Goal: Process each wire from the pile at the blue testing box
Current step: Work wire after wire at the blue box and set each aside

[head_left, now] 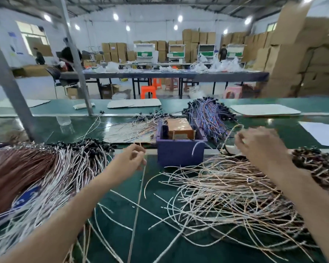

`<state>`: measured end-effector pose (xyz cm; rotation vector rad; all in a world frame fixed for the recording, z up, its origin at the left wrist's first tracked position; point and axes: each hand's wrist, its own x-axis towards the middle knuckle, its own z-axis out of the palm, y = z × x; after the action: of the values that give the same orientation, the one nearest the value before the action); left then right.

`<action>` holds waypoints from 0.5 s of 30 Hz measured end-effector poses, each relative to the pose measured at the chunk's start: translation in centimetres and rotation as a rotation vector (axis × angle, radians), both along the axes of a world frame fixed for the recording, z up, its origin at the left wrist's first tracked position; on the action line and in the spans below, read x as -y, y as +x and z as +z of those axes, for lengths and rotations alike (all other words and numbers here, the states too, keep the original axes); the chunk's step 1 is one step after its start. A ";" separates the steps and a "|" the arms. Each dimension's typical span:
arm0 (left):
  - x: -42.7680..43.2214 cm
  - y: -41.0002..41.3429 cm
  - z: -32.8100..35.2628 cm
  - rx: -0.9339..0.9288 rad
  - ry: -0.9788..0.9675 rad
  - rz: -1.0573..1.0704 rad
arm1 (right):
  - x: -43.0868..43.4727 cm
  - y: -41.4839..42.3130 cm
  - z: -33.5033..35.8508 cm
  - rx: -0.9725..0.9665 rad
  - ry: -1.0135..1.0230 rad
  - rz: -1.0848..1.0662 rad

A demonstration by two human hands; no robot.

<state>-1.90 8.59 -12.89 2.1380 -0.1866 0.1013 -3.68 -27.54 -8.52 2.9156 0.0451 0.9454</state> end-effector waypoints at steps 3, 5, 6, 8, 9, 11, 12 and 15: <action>-5.4 0.9 -1.6 0.031 0.332 0.139 | -1.5 -0.1 -3.2 -0.076 0.041 0.011; -8.5 1.4 -2.5 0.053 0.547 0.254 | -3.0 0.0 -4.3 -0.008 0.117 0.028; -9.8 1.6 -2.8 0.074 0.664 0.322 | -3.9 0.1 -4.6 0.018 0.135 0.052; -11.7 2.2 -3.2 0.095 0.864 0.443 | -6.2 0.1 -5.0 0.080 0.167 0.150; -12.3 2.3 -3.4 0.076 0.930 0.475 | -7.5 0.0 -5.1 0.097 0.192 0.197; -13.1 2.7 -3.8 0.013 1.002 0.499 | -9.9 -0.1 -5.3 0.126 0.227 0.274; -13.2 2.9 -4.0 -0.017 0.999 0.521 | -10.9 -0.2 -5.4 0.131 0.243 0.297; -12.7 3.4 -3.7 -0.089 0.948 0.650 | -13.0 -0.5 -5.8 0.110 0.285 0.345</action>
<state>1.53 21.27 -16.59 3.0587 0.6494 0.3470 -4.15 -14.56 -14.30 3.1720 0.4562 1.2536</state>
